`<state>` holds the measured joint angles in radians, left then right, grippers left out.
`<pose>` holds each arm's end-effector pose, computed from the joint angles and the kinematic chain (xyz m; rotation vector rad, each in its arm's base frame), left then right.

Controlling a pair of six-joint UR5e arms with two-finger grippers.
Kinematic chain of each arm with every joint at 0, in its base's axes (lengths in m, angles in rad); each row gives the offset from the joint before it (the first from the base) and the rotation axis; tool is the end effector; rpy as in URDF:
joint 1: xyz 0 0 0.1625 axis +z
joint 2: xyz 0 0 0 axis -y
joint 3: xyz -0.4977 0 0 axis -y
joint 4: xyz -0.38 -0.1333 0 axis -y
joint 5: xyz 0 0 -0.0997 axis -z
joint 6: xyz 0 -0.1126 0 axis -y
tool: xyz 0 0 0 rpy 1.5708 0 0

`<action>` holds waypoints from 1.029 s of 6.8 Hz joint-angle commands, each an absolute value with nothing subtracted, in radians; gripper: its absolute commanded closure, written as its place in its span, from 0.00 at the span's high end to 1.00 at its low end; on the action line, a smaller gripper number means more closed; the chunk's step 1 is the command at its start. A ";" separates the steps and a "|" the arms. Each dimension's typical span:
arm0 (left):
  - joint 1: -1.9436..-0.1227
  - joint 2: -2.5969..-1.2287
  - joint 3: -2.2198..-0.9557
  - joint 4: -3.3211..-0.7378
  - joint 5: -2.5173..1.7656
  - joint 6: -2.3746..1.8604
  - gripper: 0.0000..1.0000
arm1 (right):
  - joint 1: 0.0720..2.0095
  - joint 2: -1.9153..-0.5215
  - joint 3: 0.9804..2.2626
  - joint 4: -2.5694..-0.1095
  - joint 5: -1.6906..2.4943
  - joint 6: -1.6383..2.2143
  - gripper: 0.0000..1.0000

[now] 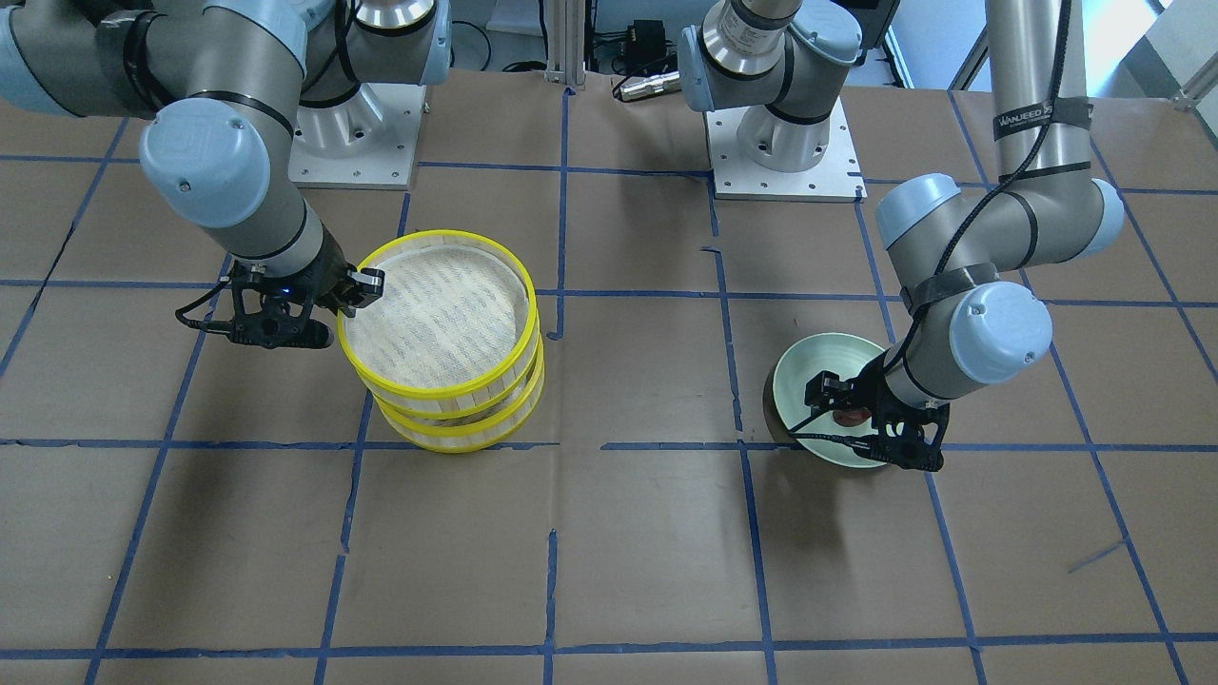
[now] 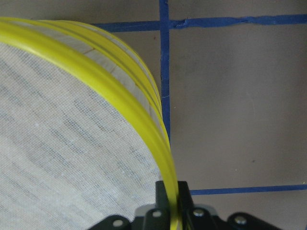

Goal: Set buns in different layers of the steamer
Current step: 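Grasp the dark red bun on the plate with the left gripper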

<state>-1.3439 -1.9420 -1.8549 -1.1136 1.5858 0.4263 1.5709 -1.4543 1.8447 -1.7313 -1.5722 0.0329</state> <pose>-0.0028 -0.5727 0.2647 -0.3087 -3.0625 -0.2971 0.1332 -0.4807 0.3799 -0.0508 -3.1153 -0.3596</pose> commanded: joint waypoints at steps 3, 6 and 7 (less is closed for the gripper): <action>-1.331 -1.967 -1.870 -1.124 1.661 0.440 0.32 | 1.574 -1.447 1.848 -1.726 -1.566 0.034 0.03; -1.331 -1.904 -1.827 -1.241 1.664 0.439 0.18 | 1.574 -1.416 1.864 -1.752 -1.577 0.032 0.03; -1.331 -1.879 -1.803 -1.308 1.663 0.431 0.18 | 1.574 -1.414 1.862 -1.759 -1.578 0.032 0.03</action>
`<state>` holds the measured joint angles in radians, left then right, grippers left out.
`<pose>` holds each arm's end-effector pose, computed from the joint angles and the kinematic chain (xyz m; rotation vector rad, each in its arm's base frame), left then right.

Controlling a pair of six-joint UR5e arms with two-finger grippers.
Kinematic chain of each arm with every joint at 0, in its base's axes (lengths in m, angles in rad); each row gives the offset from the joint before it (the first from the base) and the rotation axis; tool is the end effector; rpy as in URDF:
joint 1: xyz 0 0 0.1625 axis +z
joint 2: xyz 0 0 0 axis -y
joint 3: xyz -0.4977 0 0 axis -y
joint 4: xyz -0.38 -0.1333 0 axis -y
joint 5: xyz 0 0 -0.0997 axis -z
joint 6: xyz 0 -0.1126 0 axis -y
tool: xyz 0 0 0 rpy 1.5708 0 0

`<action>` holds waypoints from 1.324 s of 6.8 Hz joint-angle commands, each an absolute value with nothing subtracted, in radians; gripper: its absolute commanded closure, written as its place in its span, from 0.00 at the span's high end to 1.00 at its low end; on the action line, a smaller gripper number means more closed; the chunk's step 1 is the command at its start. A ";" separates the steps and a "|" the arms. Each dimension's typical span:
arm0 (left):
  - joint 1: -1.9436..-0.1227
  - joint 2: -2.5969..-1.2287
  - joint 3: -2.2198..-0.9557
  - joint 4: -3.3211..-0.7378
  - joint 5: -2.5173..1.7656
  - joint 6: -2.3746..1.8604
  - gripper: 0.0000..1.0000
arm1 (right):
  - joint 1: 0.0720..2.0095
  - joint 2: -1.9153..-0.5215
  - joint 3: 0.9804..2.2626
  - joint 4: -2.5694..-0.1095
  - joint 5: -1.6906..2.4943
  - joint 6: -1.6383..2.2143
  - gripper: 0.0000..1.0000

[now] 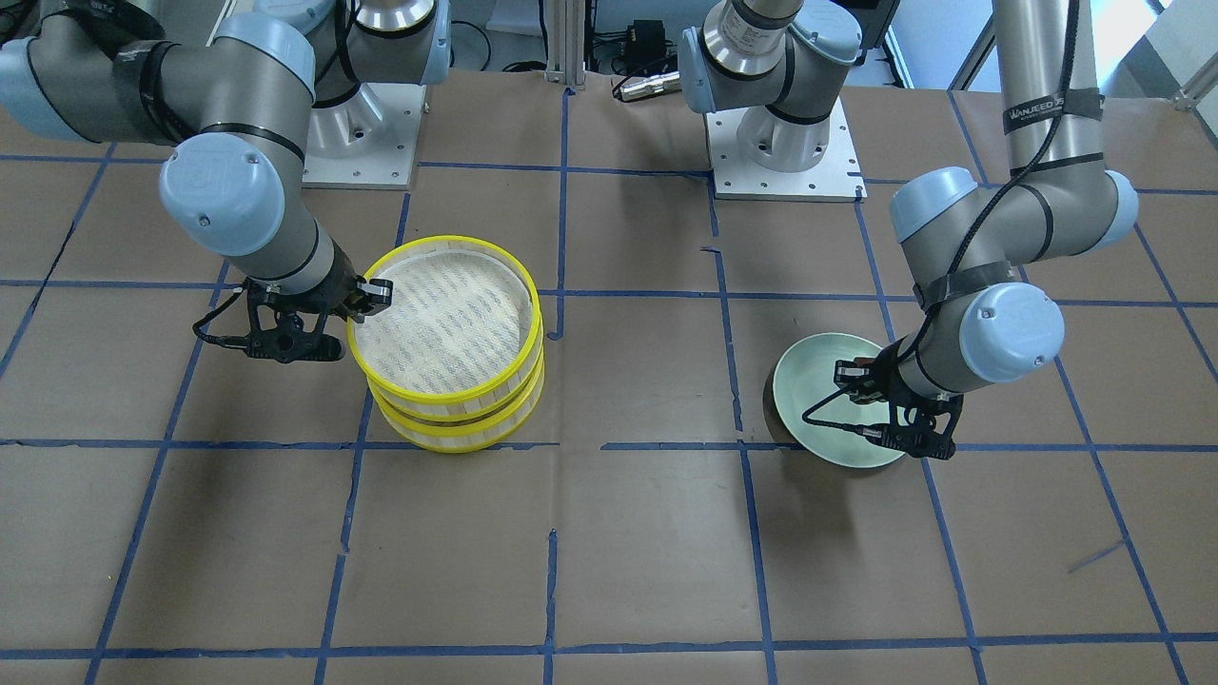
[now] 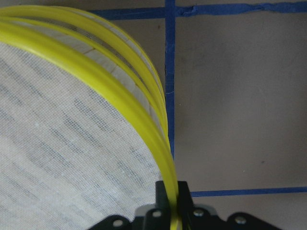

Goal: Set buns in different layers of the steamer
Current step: 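Grasp the dark red bun on the plate with the left gripper, then lift the red bun with left gripper while right gripper releases the steamer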

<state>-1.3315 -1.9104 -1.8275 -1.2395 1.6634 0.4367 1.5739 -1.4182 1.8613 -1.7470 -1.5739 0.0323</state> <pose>0.0103 -0.5606 0.2841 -0.3256 -3.0927 -0.4388 0.1345 -0.4850 0.3566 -0.0447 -3.1056 -0.4168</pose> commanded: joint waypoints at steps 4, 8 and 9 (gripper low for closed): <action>-1.356 -1.827 -1.790 -1.373 1.652 0.393 0.19 | 1.574 -1.410 1.884 -1.828 -1.589 0.034 0.02; -1.495 -1.735 -1.659 -1.537 1.606 0.261 0.19 | 1.574 -1.407 1.910 -1.839 -1.588 0.035 0.02; -1.512 -1.724 -1.626 -1.569 1.582 0.223 0.19 | 1.574 -1.407 1.910 -1.839 -1.589 0.035 0.02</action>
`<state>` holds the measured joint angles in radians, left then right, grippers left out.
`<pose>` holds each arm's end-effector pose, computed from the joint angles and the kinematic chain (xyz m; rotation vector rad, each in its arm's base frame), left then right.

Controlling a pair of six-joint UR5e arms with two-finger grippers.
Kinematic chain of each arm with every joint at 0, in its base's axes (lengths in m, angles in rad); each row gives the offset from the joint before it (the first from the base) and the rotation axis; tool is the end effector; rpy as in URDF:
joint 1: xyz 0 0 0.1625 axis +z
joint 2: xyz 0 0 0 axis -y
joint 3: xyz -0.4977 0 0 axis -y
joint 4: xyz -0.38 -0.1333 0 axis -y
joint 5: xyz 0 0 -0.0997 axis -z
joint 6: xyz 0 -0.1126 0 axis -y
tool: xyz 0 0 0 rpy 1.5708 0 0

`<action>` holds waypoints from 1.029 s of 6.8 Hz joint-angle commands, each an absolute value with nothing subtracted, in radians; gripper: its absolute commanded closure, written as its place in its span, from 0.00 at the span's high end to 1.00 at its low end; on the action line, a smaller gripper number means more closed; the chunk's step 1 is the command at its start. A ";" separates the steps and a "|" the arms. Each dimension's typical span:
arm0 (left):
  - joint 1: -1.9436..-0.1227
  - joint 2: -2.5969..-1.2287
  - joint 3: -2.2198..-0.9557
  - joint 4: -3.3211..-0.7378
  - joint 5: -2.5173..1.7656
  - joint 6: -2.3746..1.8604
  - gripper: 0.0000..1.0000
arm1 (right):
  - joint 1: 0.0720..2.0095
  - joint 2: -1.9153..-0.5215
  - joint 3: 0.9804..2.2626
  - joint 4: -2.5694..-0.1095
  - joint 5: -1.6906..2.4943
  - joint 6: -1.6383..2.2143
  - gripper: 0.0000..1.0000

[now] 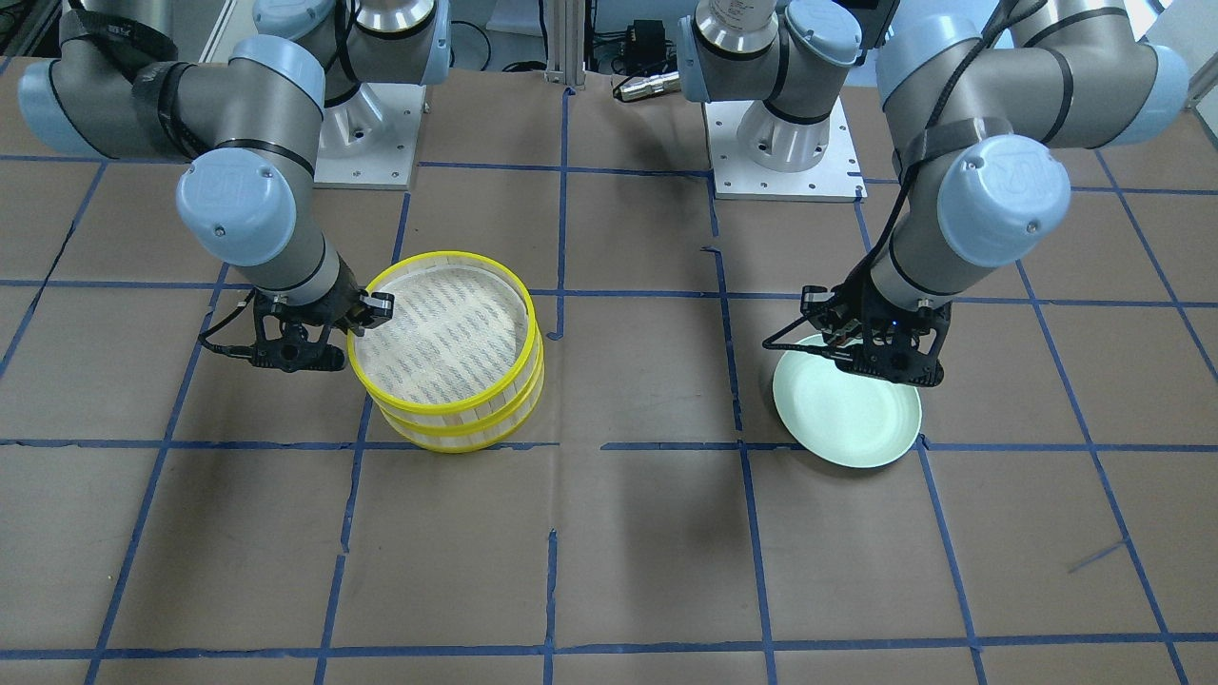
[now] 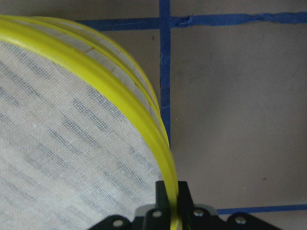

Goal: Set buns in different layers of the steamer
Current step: 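Lift the red bun with left gripper while right gripper releases the steamer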

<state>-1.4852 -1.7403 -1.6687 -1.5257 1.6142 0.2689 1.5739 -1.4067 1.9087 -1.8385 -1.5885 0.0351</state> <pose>-0.0832 -0.5320 0.4210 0.2929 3.1044 0.3545 0.1328 -0.4849 0.3380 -0.0463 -3.0979 -0.3640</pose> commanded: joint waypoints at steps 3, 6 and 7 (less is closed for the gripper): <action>-1.539 -1.715 -1.601 -1.608 1.554 0.141 0.19 | 1.580 -1.419 1.908 -1.845 -1.591 0.035 0.03; -1.540 -1.713 -1.600 -1.608 1.554 0.140 0.19 | 1.585 -1.410 1.910 -1.847 -1.589 0.035 0.03; -1.542 -1.713 -1.600 -1.608 1.554 0.140 0.19 | 1.585 -1.404 1.910 -1.847 -1.588 0.035 0.07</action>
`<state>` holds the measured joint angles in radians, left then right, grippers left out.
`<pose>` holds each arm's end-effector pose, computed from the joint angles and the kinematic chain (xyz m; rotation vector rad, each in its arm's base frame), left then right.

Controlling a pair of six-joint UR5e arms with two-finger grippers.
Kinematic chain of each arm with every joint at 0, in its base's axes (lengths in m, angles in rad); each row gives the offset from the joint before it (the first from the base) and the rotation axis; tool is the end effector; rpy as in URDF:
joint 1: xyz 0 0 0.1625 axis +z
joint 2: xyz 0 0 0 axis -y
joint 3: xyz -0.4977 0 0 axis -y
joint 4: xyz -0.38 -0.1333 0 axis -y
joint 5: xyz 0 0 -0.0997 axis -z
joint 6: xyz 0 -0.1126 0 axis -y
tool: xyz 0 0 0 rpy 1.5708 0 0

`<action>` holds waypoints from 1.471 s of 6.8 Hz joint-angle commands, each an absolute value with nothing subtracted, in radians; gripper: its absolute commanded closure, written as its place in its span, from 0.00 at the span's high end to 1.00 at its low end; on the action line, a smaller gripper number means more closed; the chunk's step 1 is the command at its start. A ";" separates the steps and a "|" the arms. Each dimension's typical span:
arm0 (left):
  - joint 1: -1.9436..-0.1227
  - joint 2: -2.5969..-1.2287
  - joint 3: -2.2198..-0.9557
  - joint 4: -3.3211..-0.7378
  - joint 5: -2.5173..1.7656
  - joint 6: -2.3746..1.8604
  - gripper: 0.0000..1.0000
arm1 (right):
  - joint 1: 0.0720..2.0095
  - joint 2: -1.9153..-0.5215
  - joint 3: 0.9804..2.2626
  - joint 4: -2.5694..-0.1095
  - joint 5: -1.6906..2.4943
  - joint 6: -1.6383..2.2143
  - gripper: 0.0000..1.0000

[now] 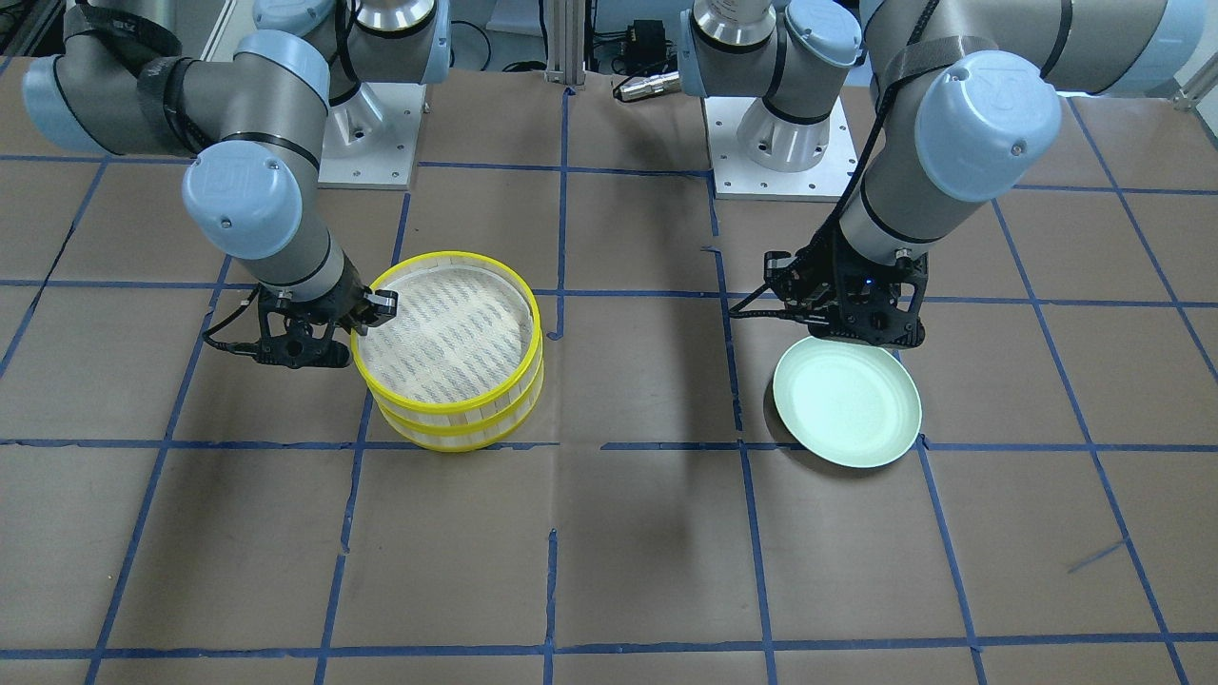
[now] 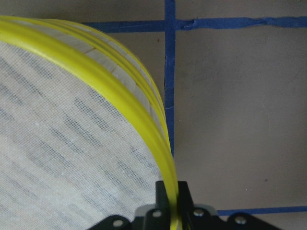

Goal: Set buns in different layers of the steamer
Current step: 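Lift the red bun with left gripper while right gripper releases the steamer, then carry the red bun over the top tier and release it with left gripper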

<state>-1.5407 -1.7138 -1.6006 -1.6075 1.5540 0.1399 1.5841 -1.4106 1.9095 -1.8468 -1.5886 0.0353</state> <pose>-0.1195 -0.5232 0.4589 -0.1669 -3.0860 -0.3216 0.1377 -0.4836 0.3402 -0.0310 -3.0991 -0.3461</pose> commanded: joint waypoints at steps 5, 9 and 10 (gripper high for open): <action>-1.641 -1.741 -1.597 -1.568 1.444 -0.057 0.18 | 1.551 -1.486 1.753 -1.653 -1.580 0.011 1.00; -1.958 -1.929 -1.598 -1.150 1.130 -0.491 0.19 | 1.503 -1.512 1.635 -1.498 -1.577 -0.005 1.00; -1.982 -1.954 -1.611 -1.113 1.134 -0.515 0.34 | 1.503 -1.514 1.632 -1.503 -1.575 -0.003 1.00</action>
<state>-1.9372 -1.9129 -1.6010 -1.1968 1.1685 -0.4485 1.5034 -1.5066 1.6438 -1.5166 -1.5764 -0.0037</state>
